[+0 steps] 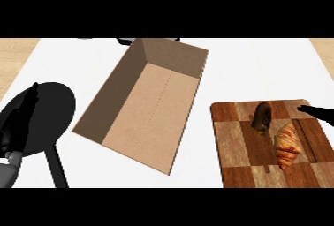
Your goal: Pick the croissant from the cutting board and place it in the cardboard box
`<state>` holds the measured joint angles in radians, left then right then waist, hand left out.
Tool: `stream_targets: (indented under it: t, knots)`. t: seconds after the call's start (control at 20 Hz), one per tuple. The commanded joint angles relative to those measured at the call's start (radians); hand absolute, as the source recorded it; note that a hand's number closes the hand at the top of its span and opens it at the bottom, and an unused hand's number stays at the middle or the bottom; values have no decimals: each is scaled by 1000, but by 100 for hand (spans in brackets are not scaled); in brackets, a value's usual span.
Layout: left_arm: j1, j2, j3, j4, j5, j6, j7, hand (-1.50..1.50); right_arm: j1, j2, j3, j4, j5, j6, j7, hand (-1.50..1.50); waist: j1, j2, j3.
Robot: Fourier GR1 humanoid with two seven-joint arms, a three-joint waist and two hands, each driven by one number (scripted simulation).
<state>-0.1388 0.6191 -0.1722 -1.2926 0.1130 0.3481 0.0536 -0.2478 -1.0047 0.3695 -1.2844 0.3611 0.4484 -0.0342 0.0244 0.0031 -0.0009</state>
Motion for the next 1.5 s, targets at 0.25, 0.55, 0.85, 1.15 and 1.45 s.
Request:
stream_targets:
  t: [0.25, 0.55, 0.85, 1.15, 1.45]
  knots:
    - [52, 5, 66, 7, -30, -52, -56, 0, -177, 189, 53, 110, 144, 176, 176, -150, -10, -2, 1]
    - [40, -52, 94, -55, -95, -54, 43, 0, -139, 246, 6, 175, 284, 133, 61, -150, -20, -4, 1]
    - [125, -70, 143, -77, -102, -108, -23, 0, -82, 285, -62, 105, 308, 157, 82, -150, -20, -5, 1]
    - [57, -135, 148, -42, -172, -83, 15, 0, -82, 370, -94, 46, 309, 253, 108, -150, -23, -5, 1]
    - [91, -178, 168, -48, -224, -91, -15, 0, -76, 400, -143, -23, 342, 297, 90, -150, -21, -4, 1]
